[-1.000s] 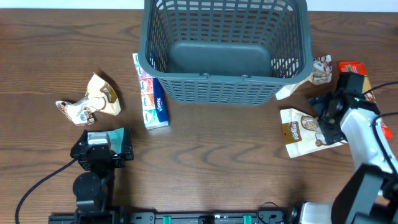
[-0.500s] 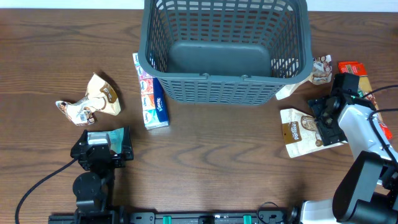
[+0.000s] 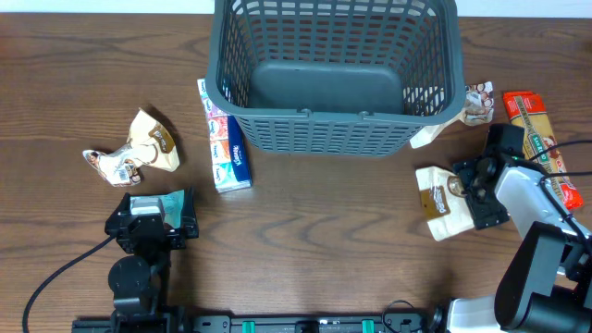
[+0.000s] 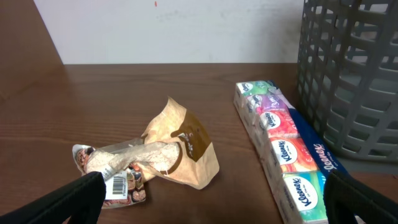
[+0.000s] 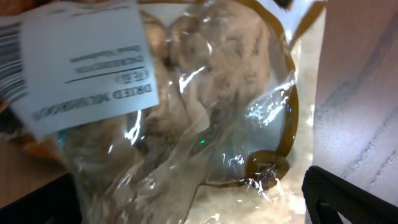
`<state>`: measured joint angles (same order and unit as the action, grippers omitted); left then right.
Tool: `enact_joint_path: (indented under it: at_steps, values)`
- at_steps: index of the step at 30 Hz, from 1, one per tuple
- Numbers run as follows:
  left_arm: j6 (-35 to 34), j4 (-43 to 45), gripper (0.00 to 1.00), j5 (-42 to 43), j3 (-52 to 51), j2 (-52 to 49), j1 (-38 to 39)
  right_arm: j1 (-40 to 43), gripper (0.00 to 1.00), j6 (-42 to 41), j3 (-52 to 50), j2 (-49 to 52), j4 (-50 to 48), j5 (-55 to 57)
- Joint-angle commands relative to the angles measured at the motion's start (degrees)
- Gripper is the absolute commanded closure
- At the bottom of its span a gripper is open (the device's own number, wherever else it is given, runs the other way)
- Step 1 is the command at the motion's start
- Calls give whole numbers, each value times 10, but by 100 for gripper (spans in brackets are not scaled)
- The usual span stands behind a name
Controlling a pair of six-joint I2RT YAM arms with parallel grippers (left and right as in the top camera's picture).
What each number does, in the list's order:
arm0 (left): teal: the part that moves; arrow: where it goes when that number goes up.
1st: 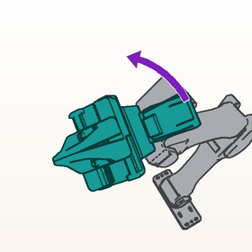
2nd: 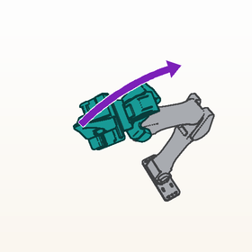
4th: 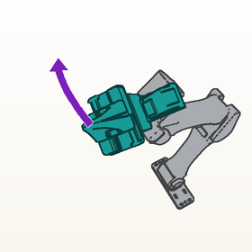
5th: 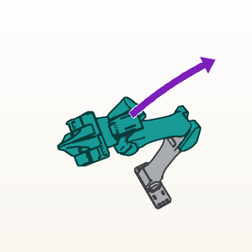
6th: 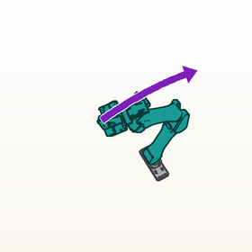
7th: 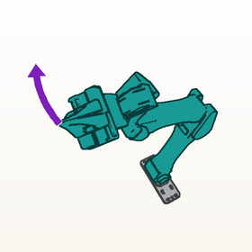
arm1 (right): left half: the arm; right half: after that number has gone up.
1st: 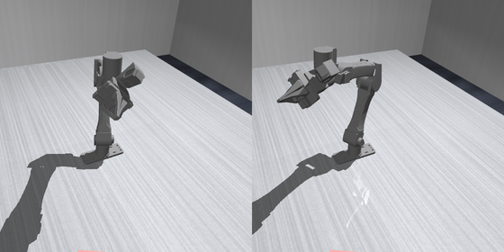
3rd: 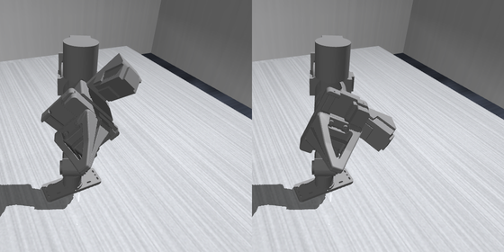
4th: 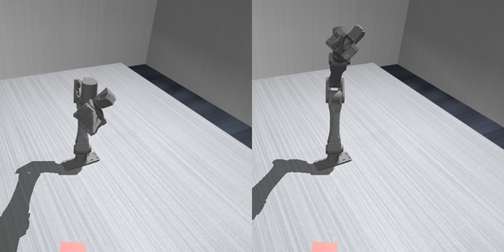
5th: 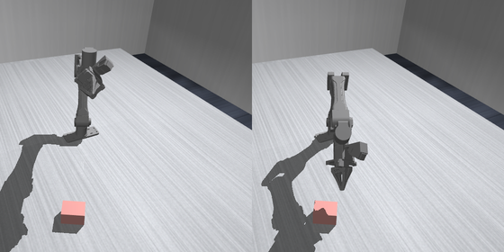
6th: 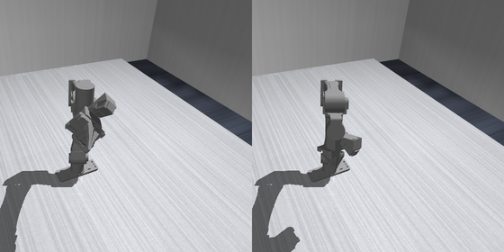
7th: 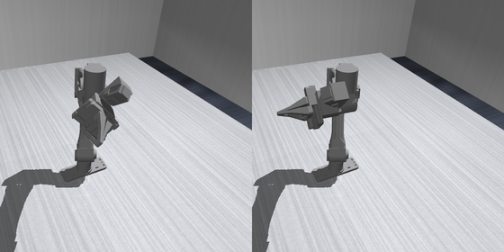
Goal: Pack container
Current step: 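Lower the right gripper and grasp the dried mushroom pouch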
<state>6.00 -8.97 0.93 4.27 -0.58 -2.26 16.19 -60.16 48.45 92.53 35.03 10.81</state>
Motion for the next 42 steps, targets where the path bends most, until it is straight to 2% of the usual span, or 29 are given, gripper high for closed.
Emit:
enact_joint_path:
  at_steps: [1,21,22,24,25,28,29,39,42]
  values:
    - [-3,-6,1,1,-15,4,-3,3,1,-11,-5,5,-1,23]
    - [-3,-6,1,1,-15,4,-3,3,1,7,-73,5,-65,27]
    - [-3,-6,1,1,-15,4,-3,3,6,7,-73,5,-66,27]
    - [-3,-6,1,1,-15,4,-3,3,28,7,-73,5,-68,27]
    - [-3,-6,1,1,-15,4,-3,3,40,6,-73,5,-68,27]
    - [-3,-6,1,1,-15,4,-3,3,87,6,-73,5,-68,26]
    - [-3,-6,1,1,-15,4,-3,3,98,6,-73,5,-68,25]
    - [-3,-6,1,1,-15,4,-3,3,99,11,-67,0,-57,25]
    - [-3,-6,1,1,-15,4,-3,3,99,38,-38,-19,-32,9]
